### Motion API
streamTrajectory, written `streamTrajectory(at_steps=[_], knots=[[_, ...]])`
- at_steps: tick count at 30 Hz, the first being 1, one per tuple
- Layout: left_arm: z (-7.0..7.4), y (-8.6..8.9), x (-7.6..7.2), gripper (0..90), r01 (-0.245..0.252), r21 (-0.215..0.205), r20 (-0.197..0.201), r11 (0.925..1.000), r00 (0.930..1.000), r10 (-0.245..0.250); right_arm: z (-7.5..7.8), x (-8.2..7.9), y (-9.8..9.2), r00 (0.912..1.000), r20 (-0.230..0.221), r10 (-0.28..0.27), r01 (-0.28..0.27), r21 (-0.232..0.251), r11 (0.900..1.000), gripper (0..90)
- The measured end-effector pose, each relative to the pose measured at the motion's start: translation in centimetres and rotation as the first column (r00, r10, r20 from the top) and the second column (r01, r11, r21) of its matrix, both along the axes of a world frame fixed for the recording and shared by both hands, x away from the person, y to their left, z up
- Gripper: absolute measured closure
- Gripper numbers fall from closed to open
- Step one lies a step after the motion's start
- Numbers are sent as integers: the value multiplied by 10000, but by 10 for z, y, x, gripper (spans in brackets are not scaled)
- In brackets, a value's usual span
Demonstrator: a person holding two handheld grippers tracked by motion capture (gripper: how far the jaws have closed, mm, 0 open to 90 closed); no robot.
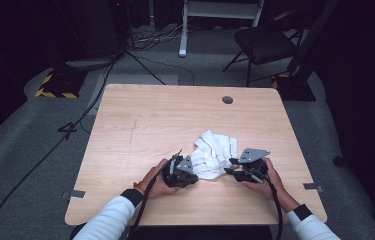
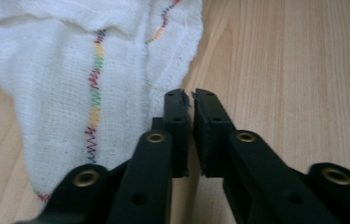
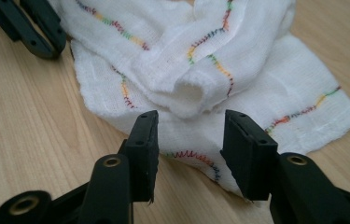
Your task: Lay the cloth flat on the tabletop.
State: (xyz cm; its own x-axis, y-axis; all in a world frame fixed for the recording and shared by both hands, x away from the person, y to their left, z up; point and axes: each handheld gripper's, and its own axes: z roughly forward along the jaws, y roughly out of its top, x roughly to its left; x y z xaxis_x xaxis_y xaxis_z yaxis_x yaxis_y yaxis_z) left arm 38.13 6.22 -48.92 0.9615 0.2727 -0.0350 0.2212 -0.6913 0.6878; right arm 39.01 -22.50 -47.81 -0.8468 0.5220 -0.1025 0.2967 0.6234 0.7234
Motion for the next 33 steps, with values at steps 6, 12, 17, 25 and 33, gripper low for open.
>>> streamTrajectory(at_steps=[6,12,17,25,33], knots=[[12,-8,6,514,-611,-536,319,9967,9975,629,-3,0,4,9999,-89,85,-85,-29,10000,522],[15,-30,18,387,-1318,-623,775,9893,9876,1365,-10,6,2,9992,-361,-146,134,-353,9993,414],[6,-46,35,388,-1773,-29,570,9842,9825,1772,-13,9,1,9988,-430,-216,197,-453,9988,455],[5,-45,47,813,-1164,239,1065,9929,9878,1133,-10,7,-3,9999,25,-147,149,-818,9965,759],[16,-14,55,877,-1901,-101,1019,9817,9765,1901,-7,5,-19,9998,-74,-160,154,-703,9974,781]])
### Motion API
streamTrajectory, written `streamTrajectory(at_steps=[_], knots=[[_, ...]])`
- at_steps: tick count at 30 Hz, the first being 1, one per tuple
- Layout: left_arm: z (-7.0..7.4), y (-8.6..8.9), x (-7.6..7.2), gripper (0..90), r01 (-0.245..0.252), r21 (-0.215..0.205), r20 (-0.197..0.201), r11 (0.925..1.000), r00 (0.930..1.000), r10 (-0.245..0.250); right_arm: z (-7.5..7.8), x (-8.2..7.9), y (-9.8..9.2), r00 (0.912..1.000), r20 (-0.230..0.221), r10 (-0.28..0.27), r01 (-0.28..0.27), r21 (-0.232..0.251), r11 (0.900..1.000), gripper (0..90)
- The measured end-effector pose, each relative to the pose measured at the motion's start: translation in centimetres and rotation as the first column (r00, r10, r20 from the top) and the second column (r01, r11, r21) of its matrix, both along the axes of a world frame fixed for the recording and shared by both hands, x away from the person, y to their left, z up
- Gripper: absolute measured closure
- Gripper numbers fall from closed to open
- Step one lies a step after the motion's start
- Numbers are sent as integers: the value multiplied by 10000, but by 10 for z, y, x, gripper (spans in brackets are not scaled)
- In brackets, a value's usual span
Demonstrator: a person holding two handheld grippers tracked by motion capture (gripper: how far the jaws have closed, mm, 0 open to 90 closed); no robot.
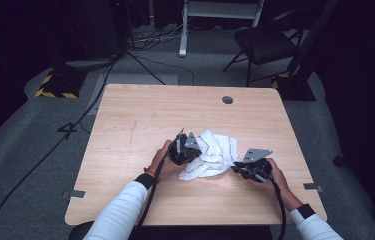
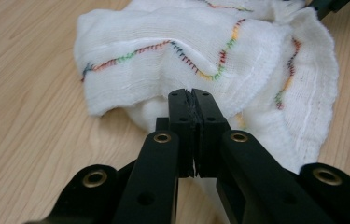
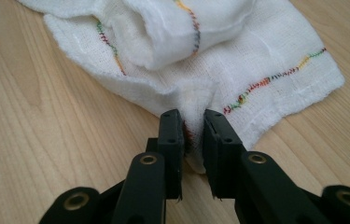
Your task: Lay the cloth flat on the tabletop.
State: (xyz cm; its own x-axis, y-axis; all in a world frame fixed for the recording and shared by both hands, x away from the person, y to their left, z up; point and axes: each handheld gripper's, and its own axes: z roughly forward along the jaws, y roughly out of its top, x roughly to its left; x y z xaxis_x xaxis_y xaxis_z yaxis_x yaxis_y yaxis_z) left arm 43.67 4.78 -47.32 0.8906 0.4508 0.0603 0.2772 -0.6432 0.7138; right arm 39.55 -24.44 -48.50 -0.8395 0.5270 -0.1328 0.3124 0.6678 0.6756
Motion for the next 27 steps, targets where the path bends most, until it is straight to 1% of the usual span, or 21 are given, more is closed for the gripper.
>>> streamTrajectory(at_steps=[2,3,5,6,7,8,9,10,12,13,14,15,17,18,19,20,22,24,25,26,27], knots=[[2,6,0,877,-119,68,64,9999,9999,118,0,0,-1,10000,-32,40,-40,33,10000,790],[3,9,0,878,-170,130,102,9998,9998,169,2,-1,-4,10000,-34,17,-17,-52,10000,820],[5,14,0,879,-321,201,205,9993,9993,316,5,-1,-10,9999,64,-100,100,-46,9999,832],[6,19,1,879,-370,225,192,9991,9991,366,6,-2,-18,9996,80,-259,259,10,9997,862],[6,22,1,879,-453,218,178,9987,9988,449,6,-2,-18,9996,80,-259,259,10,9997,862],[7,28,1,880,-576,314,214,9978,9981,570,6,-2,-21,9995,13,-313,313,27,9995,865],[7,34,1,880,-718,278,178,9970,9973,713,4,-2,-26,9991,-60,-429,429,68,9991,867],[8,39,1,879,-835,127,151,9964,9964,833,3,-2,-29,9987,-109,-493,494,113,9987,861],[11,49,0,880,-976,198,196,9950,9951,972,2,-1,-32,9980,-192,-599,606,333,9976,821],[11,54,0,880,-1068,190,170,9941,9942,1064,3,0,-33,9980,-152,-608,613,417,9972,814],[11,59,-1,880,-1133,289,173,9931,9935,1129,5,-1,-30,9984,-60,-556,559,472,9973,767],[10,64,-2,880,-1225,385,154,9917,9924,1220,5,-1,-30,9984,-60,-556,559,472,9973,767],[6,75,-2,880,-1376,600,83,9887,9905,1373,5,-1,-27,9986,0,-523,523,590,9969,728],[2,85,-3,880,-1513,752,-44,9856,9884,1520,6,0,-22,9984,53,-561,555,789,9953,636],[2,85,-3,880,-1513,752,-44,9856,9884,1520,6,0,-20,9982,49,-597,591,859,9946,608],[0,89,-3,880,-1578,831,-60,9840,9873,1588,6,0,-20,9982,49,-597,591,859,9946,608],[-2,98,-4,881,-1687,952,-103,9811,9853,1705,9,4,-10,9982,-51,-593,595,1206,9909,524],[-4,106,-3,881,-1831,1083,-72,9771,9827,1849,9,5,-7,9981,-48,-614,615,1191,9910,508],[-5,110,-2,882,-1899,1092,-167,9757,9811,1928,7,8,1,9987,-87,-509,516,1091,9927,481],[-6,114,0,882,-2008,1048,-194,9740,9788,2039,6,9,4,9989,-40,-466,468,879,9950,480],[-7,116,1,882,-2118,1084,-216,9713,9763,2153,6,9,4,9989,-40,-466,468,879,9950,480]])
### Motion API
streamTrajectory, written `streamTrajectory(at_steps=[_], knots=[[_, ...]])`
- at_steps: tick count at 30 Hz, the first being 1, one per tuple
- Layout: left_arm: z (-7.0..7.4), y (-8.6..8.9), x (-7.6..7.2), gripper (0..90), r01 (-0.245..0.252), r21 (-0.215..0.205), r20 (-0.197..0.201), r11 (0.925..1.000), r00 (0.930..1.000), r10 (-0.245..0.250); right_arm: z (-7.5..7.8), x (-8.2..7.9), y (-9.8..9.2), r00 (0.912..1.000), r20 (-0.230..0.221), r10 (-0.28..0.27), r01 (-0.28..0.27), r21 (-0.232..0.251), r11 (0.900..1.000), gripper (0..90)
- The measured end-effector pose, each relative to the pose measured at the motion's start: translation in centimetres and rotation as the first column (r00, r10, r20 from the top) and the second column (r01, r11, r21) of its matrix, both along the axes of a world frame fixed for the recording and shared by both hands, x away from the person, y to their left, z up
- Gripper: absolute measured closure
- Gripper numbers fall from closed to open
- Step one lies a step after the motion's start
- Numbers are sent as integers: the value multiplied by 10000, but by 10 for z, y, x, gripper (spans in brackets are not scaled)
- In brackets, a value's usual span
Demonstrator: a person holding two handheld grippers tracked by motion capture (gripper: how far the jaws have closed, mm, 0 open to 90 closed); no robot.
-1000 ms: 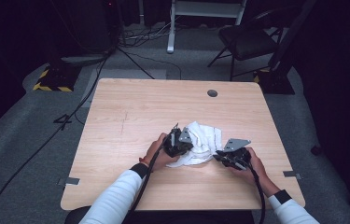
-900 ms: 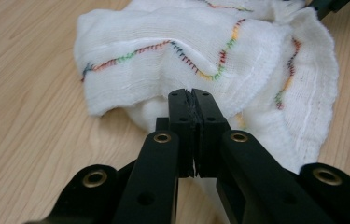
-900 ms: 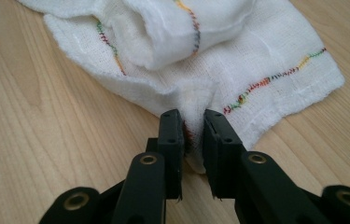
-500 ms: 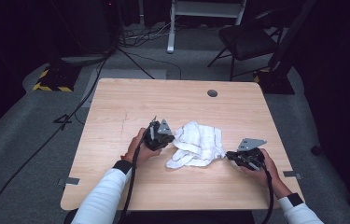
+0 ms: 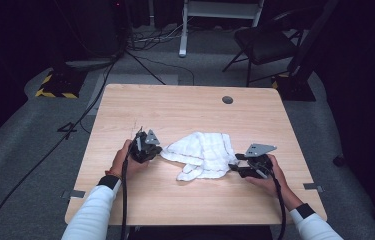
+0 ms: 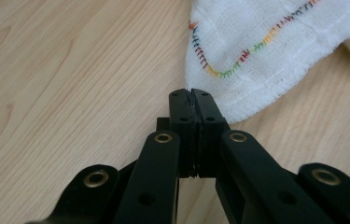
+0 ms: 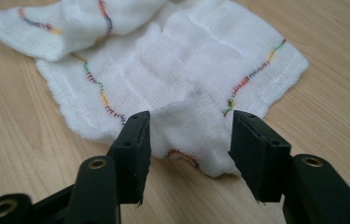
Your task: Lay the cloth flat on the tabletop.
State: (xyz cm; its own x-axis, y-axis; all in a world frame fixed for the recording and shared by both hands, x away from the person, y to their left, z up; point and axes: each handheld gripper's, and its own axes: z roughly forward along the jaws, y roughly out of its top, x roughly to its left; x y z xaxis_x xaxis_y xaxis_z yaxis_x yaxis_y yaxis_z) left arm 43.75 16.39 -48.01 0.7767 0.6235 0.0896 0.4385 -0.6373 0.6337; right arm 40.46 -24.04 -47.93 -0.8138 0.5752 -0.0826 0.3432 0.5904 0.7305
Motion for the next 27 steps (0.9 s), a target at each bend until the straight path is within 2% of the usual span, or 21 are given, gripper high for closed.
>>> streamTrajectory(at_steps=[3,4,9,11,13,14,15,16,17,18,19,20,21,23,24,25,27], knots=[[-3,4,5,894,-239,185,46,9995,9997,238,-5,4,6,10000,-36,43,-45,-336,9994,499],[-5,6,7,899,-321,407,40,9987,9995,320,-5,4,6,10000,-81,27,-30,-397,9992,505],[-7,16,10,898,-687,339,0,9971,9976,688,-8,8,5,9997,-231,-90,78,-494,9987,498],[-5,17,8,889,-616,-57,-17,9981,9981,616,-8,8,3,9997,-217,-110,100,-458,9989,495],[2,12,0,855,-9,-786,-33,9969,10000,6,-7,7,0,9996,-224,-173,163,-438,9989,497],[6,8,-5,822,330,-1112,32,9932,9995,-328,-7,8,-4,9995,-195,-267,257,-497,9984,500],[12,-3,-16,795,1005,-1517,89,9833,9949,-1003,-7,8,-5,9993,-195,-319,308,-510,9982,500],[12,-3,-16,770,1005,-1517,89,9833,9949,-1003,-7,8,-6,9991,-204,-379,368,-491,9981,500],[14,-11,-25,745,1552,-1697,48,9732,9876,-1566,-7,8,-8,9987,-220,-465,455,-479,9978,503],[15,-17,-30,745,1844,-1690,24,9682,9824,-1866,-7,8,-8,9987,-220,-465,455,-479,9978,503],[14,-27,-40,724,2372,-1545,-15,9591,9707,-2403,-7,8,-9,9986,-216,-483,472,-491,9977,505],[12,-32,-46,709,2654,-1514,-83,9522,9629,-2697,-7,8,-10,9986,-186,-486,476,-525,9975,505],[10,-41,-53,694,3083,-1355,-248,9416,9490,-3143,-7,8,-10,9986,-187,-492,481,-523,9975,506],[6,-53,-62,636,3586,-1156,-535,9263,9289,-3663,-7,8,-10,9989,-176,-435,426,-510,9978,510],[4,-59,-65,622,3729,-1230,-695,9197,9212,-3828,-7,7,-9,9990,-181,-414,404,-507,9979,510],[4,-62,-66,592,3803,-1241,-747,9165,9175,-3908,-7,7,-9,9991,-164,-385,376,-510,9980,510],[0,-70,-65,522,3738,-1275,-967,9187,9172,-3866,-6,7,-8,9995,-129,-300,293,-501,9983,504]])
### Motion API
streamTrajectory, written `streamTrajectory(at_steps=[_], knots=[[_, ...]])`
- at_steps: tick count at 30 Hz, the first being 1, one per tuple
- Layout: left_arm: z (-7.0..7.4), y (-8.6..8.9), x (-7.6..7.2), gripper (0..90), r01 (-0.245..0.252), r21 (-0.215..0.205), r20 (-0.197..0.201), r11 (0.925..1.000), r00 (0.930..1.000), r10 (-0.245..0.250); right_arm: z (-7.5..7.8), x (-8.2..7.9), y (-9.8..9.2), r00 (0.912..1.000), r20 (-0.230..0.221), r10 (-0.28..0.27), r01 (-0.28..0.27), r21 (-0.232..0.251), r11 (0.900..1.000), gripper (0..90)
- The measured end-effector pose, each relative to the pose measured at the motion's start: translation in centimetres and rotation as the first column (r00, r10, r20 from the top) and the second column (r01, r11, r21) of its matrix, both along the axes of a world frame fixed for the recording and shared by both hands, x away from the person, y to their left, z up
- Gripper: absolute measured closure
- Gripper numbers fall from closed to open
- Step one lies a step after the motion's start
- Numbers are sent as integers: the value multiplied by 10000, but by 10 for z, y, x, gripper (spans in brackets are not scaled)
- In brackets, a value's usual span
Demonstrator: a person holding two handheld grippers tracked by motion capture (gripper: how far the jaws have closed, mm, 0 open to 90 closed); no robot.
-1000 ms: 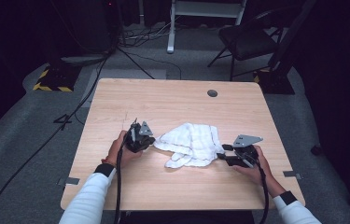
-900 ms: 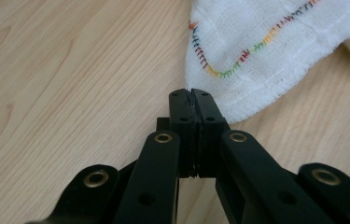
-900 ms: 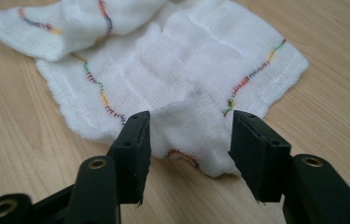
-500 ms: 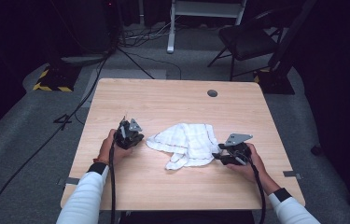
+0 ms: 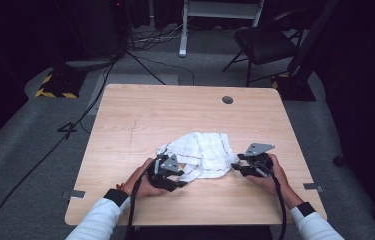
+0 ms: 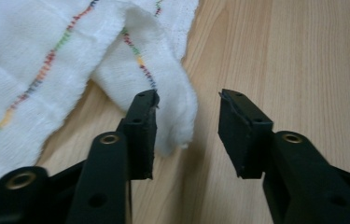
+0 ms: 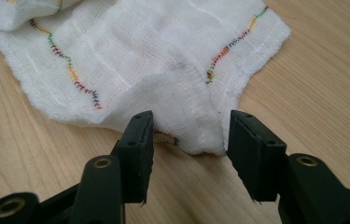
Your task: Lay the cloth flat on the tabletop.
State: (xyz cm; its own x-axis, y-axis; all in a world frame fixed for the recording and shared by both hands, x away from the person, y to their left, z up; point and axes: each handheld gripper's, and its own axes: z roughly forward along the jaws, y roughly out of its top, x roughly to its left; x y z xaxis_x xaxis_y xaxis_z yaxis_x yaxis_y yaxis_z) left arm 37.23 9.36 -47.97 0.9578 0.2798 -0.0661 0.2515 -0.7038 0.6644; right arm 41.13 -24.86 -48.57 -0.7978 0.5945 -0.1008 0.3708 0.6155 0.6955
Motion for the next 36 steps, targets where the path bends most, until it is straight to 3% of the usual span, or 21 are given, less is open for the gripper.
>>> streamTrajectory(at_steps=[3,5,6,7,8,10,11,13,16,18,22,25,30,33,36], knots=[[-5,-7,2,471,-162,236,-102,9996,9998,165,1,0,0,9999,63,118,-119,160,9998,485],[-6,-11,3,588,-239,289,74,9993,9997,237,4,1,1,9994,181,286,-292,359,9989,457],[-6,-11,3,588,-230,275,192,9994,9996,225,4,1,1,9994,181,286,-292,359,9989,457],[-6,-13,5,718,-250,274,347,9993,9991,241,6,4,4,9992,172,350,-358,475,9982,406],[-6,-13,5,765,-250,274,347,9993,9991,241,6,4,4,9992,172,350,-358,475,9982,406],[-6,-15,7,813,-225,334,479,9992,9986,209,6,9,7,9993,-60,356,-351,623,9974,365],[-5,-15,6,844,-116,367,547,9993,9985,95,3,16,11,9981,-380,476,-451,661,9968,345],[-3,-14,5,850,-66,350,681,9994,9977,42,1,19,14,9975,-497,504,-478,521,9975,345],[3,-11,2,856,16,-56,757,10000,9971,-12,-3,23,18,9940,-684,849,-828,326,9960,479],[6,-10,1,856,179,-216,678,9996,9976,-164,-2,20,17,9916,-734,1070,-1045,360,9939,621],[6,-16,-4,855,518,-259,662,9983,9966,-500,4,6,13,9888,-424,1431,-1430,59,9897,777],[6,-23,-8,852,701,-368,579,9969,9960,-679,6,1,10,9898,-339,1385,-1385,30,9904,772],[6,-44,-9,843,1099,-579,671,9922,9921,-1060,15,-10,7,9879,-57,1550,-1547,402,9872,819],[8,-58,-8,823,1302,-726,854,9888,9886,-1239,17,-14,9,9857,61,1686,-1687,233,9854,839],[9,-71,-7,699,1400,-576,1135,9885,9846,-1328,19,-17,6,9853,172,1701,-1701,-21,9854,844]])
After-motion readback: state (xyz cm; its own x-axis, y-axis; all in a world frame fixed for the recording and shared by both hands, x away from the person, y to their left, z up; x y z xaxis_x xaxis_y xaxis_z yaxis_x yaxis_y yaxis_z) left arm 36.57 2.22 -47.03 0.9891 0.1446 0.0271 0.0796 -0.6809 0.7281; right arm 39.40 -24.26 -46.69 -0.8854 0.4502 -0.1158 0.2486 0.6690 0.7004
